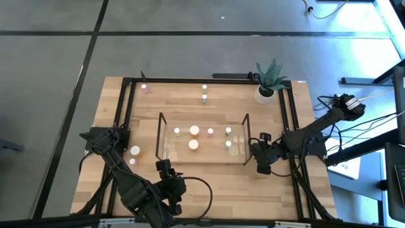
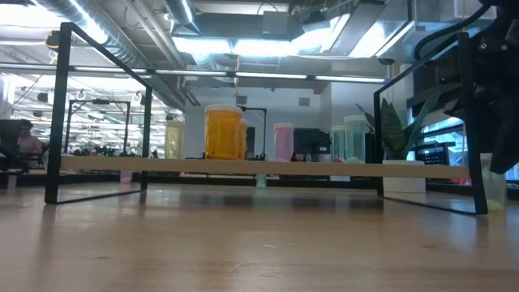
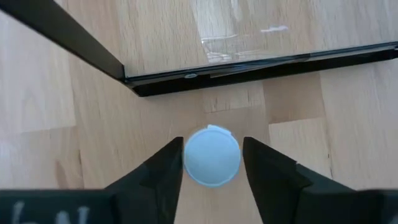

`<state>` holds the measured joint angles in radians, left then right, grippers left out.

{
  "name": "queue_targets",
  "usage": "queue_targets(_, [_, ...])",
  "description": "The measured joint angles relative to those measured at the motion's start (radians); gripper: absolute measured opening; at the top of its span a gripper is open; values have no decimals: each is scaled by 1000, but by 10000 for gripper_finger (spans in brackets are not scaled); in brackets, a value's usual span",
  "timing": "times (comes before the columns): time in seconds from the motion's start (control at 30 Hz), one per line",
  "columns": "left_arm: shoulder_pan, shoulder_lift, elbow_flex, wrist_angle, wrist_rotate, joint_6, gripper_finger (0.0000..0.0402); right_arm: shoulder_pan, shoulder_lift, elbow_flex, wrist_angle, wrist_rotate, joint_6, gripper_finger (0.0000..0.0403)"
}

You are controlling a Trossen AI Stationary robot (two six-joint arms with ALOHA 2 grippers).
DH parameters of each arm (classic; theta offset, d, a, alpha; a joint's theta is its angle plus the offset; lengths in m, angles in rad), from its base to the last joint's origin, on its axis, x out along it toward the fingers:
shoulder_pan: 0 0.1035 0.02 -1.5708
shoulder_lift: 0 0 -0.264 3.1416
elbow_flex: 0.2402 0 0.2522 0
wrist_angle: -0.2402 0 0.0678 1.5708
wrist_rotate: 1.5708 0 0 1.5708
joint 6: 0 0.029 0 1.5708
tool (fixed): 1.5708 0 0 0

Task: Pick and place medicine bottles onto shelf by color
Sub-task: Put the right yellow pill bottle aligned with the yellow pill bottle on the shelf

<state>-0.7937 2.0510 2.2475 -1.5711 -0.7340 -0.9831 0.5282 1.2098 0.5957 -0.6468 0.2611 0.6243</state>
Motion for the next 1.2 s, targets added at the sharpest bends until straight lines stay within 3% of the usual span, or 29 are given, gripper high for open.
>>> queue_targets(0.27, [0, 0, 0, 0, 17, 0, 202, 1, -1, 0, 9, -14, 27, 116])
queue_targets(0.53, [0, 0, 0, 0, 22, 0, 202, 41, -2, 45, 1, -47, 85, 127])
queue_targets(1.0, [0, 0, 0, 0, 22, 26, 202, 202, -1, 307, -269, 15, 290, 121])
queue_targets(1.2, [-2, 0, 0, 0, 23, 26, 202, 201, 33, 486, -328, 65, 257, 121])
